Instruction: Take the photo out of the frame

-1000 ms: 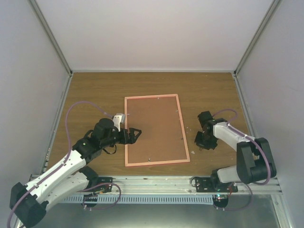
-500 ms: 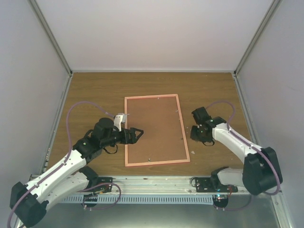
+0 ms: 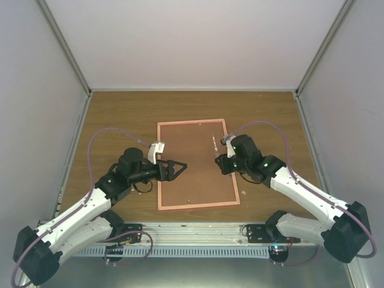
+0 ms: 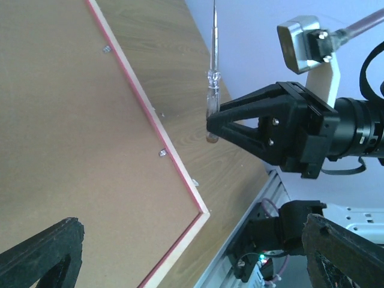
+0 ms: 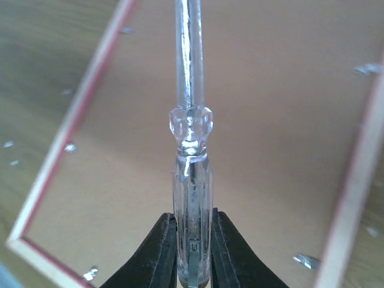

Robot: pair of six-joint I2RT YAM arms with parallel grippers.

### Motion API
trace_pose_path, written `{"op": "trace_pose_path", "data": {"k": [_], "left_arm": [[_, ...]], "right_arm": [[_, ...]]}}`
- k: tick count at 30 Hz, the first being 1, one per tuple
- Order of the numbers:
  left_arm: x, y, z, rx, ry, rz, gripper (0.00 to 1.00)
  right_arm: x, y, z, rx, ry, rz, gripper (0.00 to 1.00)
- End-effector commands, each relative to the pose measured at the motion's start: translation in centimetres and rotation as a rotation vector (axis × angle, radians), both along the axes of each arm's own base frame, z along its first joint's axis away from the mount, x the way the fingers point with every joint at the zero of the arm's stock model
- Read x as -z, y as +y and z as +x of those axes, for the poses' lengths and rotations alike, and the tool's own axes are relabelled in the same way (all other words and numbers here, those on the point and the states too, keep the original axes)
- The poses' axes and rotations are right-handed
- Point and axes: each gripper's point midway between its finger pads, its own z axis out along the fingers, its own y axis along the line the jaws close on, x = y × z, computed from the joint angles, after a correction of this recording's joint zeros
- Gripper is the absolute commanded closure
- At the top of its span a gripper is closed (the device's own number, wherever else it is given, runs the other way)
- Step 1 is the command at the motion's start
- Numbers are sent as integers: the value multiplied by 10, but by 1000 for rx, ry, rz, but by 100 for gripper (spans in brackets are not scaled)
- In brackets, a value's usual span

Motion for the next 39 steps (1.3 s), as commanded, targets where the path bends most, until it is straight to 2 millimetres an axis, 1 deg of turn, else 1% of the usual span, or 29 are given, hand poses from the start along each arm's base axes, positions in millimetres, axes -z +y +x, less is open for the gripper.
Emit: {"op": "trace_pose_path", "data": {"k": [1,3,5,6,8,10,11,14,17,22,26,27,33,37,39], "left_arm": [[-22,-8,3,25,-69,-103,1],[-28,-10,3,33,-89,-125,1],[-34,-12,5,39,-107,-145,2],[-36,-13,6,40,-115,-153,4],[-38,-15,7,45,-130,-162,8],[-41,-17,7,61,-148,-176,11],[-41,-19,7,71,-153,-183,13],[-36,-21,8,76,-138,-186,20],[-28,-18,13,54,-117,-174,23],[-26,-14,17,39,-104,-210,29],[-25,-15,18,60,-100,-219,40],[-24,-14,19,58,-99,-221,42],[-25,-12,21,48,-100,-239,45],[-22,-12,24,42,-90,-242,49],[-21,-13,25,45,-87,-241,54]], "right_arm": [[-38,53,-11,-246,-159,161,100],[-41,66,-17,-307,-163,184,99],[-34,75,-21,-339,-144,166,99],[-31,82,-25,-379,-135,169,99],[-31,99,-40,-475,-103,239,99],[-33,109,-48,-524,-90,293,99],[-33,112,-49,-533,-90,304,99],[-35,115,-51,-547,-97,326,99],[-41,117,-54,-564,-108,350,100],[-36,118,-56,-577,-95,344,99],[-37,120,-60,-602,-94,358,99],[-35,120,-60,-600,-90,353,99],[-27,121,-57,-587,-91,320,100],[-21,126,-58,-597,-86,300,100],[-20,129,-59,-604,-86,289,99]]}}
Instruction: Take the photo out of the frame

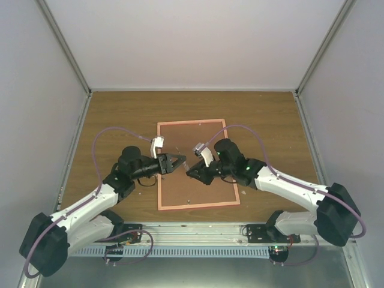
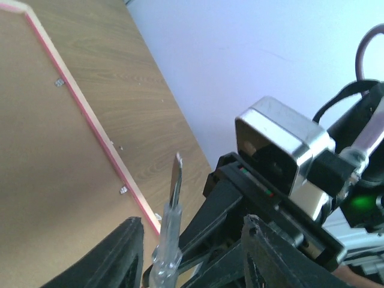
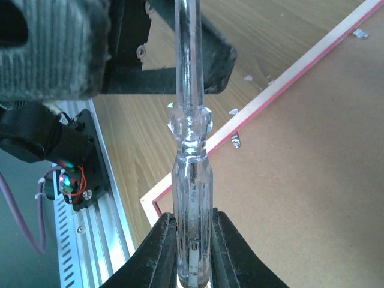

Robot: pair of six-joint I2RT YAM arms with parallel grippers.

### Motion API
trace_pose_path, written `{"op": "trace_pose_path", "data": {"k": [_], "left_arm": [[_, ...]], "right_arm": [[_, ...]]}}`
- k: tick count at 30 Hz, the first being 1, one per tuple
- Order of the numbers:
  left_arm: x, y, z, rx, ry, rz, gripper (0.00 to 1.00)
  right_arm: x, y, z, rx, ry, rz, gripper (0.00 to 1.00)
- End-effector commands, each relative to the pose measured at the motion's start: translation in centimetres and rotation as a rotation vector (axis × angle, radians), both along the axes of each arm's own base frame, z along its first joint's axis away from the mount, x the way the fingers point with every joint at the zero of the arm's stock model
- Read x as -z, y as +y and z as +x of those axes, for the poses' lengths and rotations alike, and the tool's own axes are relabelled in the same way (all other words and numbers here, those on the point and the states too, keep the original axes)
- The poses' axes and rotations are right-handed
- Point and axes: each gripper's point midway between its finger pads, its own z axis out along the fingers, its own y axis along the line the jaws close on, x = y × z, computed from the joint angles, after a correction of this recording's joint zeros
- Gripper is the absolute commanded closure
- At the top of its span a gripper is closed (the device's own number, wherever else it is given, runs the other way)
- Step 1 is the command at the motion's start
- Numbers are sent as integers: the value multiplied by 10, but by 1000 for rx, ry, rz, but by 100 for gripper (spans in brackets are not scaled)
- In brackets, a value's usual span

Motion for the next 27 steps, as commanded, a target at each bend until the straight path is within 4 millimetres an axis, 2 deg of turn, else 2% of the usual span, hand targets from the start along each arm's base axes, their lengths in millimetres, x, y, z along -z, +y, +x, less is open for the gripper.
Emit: {"op": "trace_pose_path", "data": {"k": [1,10,11,14,16,20,22,27], "left_arm": [[-6,-1,4,5,-39,-28,58],[0,4,5,-30,-12,-31,100],[0,5,5,-37,-4,-36,100],[2,11,5,-78,26,-63,100],[5,16,3,-106,62,-93,100],[8,25,5,-177,140,-121,100],[7,28,5,-196,158,-144,100],[7,34,1,-220,193,-204,100]], "right_arm": [[1,9,-1,-20,-43,-12,99],[1,9,7,17,-90,-18,99],[1,9,8,25,-103,-22,99],[1,7,14,47,-157,-21,87],[-2,8,15,41,-200,-8,82],[-12,16,13,33,-314,21,61],[-12,21,10,25,-357,30,58],[-10,22,14,53,-418,49,58]]}}
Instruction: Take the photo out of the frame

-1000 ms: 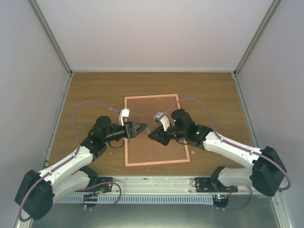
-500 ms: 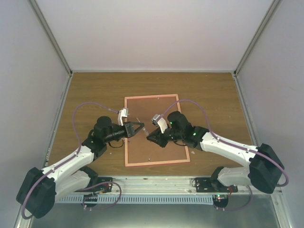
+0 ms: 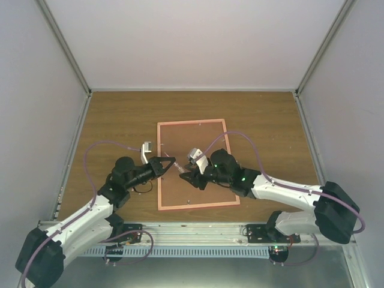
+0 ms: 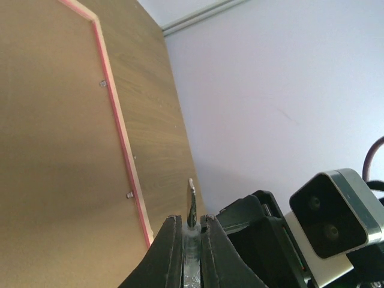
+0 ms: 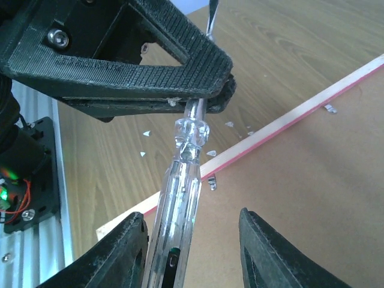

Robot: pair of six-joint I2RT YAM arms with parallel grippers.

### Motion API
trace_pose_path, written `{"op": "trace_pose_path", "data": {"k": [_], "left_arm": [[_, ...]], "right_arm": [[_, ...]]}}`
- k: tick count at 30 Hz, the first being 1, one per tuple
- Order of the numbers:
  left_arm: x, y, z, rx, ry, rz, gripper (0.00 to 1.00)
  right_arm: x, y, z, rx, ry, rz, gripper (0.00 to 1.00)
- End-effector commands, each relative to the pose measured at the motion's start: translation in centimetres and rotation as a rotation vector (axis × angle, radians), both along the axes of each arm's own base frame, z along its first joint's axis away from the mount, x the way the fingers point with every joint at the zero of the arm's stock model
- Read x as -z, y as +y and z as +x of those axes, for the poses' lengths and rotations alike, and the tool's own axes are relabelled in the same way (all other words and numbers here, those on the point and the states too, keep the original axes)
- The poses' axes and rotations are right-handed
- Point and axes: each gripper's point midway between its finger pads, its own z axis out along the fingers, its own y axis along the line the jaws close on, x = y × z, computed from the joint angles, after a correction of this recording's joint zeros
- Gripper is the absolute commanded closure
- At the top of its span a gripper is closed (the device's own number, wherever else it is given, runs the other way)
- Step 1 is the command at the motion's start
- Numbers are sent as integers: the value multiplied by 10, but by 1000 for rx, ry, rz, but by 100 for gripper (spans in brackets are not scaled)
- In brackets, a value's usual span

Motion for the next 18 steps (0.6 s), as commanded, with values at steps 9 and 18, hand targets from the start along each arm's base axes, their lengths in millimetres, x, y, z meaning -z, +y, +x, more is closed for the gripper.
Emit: {"op": "trace_pose_path", "data": {"k": [9,18], "left_arm": [[-1,10,-5,-62,88,-169,100],[2,17,-6,-98,105,-213,100]], "right_arm": [[-17,3,13,53,-160,79,61],[-11,9,16,77,-162,70,63]]}}
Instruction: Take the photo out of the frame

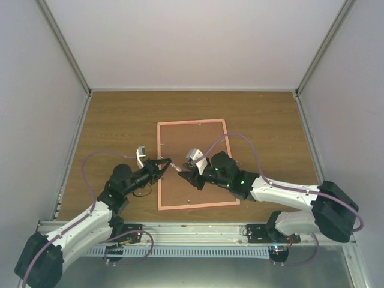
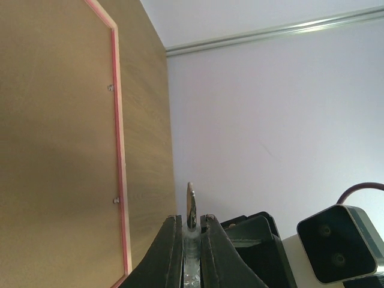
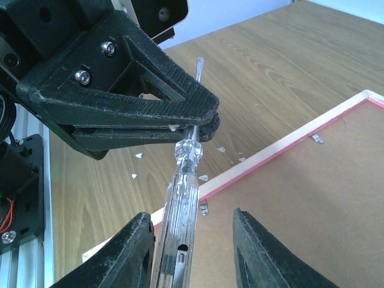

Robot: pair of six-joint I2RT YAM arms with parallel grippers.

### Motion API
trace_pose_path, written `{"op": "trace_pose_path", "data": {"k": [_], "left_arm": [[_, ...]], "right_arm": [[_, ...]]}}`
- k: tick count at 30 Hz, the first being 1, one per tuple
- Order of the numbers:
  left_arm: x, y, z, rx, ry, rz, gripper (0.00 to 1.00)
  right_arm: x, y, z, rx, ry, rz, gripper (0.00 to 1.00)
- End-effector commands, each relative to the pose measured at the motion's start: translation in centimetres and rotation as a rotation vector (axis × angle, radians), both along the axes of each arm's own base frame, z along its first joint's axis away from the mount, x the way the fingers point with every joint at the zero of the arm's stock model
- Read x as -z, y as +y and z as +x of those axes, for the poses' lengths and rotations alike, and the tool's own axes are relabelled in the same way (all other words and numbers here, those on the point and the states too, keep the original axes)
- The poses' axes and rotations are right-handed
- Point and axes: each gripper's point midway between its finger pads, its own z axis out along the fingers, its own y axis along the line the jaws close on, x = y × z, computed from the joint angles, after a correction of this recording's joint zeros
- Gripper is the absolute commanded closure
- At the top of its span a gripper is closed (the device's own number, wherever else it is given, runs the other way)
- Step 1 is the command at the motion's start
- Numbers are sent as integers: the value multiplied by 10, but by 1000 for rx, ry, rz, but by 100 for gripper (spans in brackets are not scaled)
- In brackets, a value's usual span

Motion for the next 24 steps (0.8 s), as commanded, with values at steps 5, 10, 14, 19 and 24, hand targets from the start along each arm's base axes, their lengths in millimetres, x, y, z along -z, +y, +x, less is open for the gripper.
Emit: {"op": "trace_pose_path", "data": {"k": [5,10,14,19,24], "left_arm": [[-10,6,-5,-23,-27,-67,100],[-7,9,-4,-41,-15,-75,100],[-5,10,-4,-45,-7,-79,100],[-4,10,-4,-48,0,-82,100],[-2,9,-4,-46,4,-82,100]], "right_arm": [[-1,8,11,51,-43,18,64],[-5,15,11,42,-46,31,63],[-6,21,9,21,-43,34,60],[-7,25,7,11,-45,42,60],[-10,25,7,9,-49,50,65]]}}
